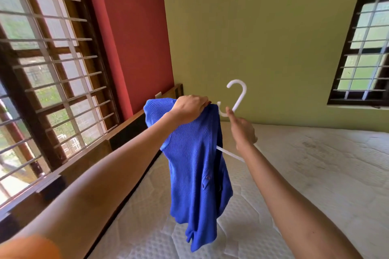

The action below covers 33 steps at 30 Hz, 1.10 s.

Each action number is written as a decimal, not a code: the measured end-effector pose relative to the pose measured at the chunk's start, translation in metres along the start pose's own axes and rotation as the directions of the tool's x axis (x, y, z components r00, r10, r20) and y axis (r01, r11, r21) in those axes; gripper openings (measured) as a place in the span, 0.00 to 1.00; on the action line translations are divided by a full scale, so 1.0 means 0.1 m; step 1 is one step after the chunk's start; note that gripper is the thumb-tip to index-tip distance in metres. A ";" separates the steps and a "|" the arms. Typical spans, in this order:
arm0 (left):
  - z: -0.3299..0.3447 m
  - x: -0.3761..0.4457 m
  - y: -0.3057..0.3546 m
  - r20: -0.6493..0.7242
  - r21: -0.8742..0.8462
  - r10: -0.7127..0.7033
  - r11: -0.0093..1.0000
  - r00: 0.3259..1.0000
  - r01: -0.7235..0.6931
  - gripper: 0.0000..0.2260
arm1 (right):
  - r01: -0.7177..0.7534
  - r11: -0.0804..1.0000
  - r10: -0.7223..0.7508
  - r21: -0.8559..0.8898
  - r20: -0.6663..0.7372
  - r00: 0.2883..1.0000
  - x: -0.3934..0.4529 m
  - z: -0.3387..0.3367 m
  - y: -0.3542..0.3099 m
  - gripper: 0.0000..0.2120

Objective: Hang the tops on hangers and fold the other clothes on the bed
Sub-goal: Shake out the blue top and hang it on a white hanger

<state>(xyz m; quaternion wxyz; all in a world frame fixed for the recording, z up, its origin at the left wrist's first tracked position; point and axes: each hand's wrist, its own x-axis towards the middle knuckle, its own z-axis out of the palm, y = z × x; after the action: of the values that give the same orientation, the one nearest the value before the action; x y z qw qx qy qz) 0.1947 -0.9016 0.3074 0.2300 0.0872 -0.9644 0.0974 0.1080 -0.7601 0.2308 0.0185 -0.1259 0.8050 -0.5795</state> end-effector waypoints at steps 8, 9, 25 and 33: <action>-0.14 0.05 -0.03 0.018 -0.090 -0.163 0.982 0.986 0.164 0.24 | 0.446 0.877 -0.476 -0.177 -0.430 0.767 -0.11 0.11 -0.07 0.21; -0.14 0.06 -0.03 -0.001 -0.106 -0.177 0.979 0.984 0.176 0.24 | 0.594 0.762 -0.639 -0.256 -0.447 0.626 -0.17 0.15 -0.01 0.15; -0.26 0.02 -0.23 0.003 -0.272 -0.362 0.897 0.932 0.349 0.23 | 0.346 0.619 0.090 -0.705 0.501 0.861 -0.07 0.21 0.97 0.43; 0.14 -0.27 -0.51 0.035 -0.373 -0.422 0.836 0.906 0.403 0.18 | 0.289 0.576 0.074 -0.764 0.401 0.913 0.54 -0.46 0.52 0.36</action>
<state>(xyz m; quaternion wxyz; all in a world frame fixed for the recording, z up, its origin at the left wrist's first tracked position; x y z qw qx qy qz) 0.2233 -0.9507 0.2902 0.2810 0.2454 -0.9177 -0.1366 0.0383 -0.7142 0.2038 0.0827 -0.2828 0.9492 -0.1103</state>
